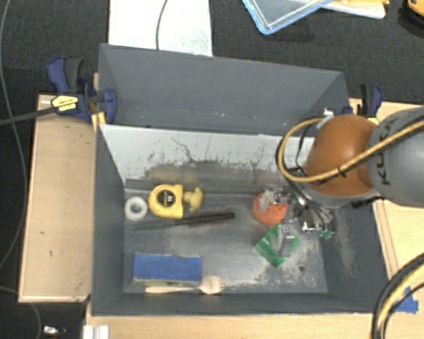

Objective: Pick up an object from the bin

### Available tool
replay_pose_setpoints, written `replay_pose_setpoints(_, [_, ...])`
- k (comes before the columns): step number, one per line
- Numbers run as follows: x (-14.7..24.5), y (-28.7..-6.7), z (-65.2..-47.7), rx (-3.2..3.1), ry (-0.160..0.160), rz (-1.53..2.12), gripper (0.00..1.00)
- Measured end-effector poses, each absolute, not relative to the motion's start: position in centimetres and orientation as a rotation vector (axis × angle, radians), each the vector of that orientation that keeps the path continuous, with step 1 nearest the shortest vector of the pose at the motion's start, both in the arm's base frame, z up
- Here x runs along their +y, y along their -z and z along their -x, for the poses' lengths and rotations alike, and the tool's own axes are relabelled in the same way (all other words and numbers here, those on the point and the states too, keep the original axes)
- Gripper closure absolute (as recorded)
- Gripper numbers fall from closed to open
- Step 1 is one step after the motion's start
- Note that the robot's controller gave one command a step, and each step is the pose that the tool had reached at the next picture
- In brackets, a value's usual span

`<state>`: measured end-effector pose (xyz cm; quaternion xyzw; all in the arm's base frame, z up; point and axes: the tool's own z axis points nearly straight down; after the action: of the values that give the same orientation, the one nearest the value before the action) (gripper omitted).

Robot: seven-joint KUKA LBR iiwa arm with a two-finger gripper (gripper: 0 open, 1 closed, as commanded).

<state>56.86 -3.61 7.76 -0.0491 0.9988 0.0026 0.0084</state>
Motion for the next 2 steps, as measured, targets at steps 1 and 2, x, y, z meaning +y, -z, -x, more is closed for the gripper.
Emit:
replay_pose_setpoints(1, [-10.14, -9.93, -57.88, 3.118, -0.003, 0.129, 0.0])
replay_pose_setpoints(2, [-10.02, -9.5, -58.53, 3.092, -0.005, 0.408, 0.0])
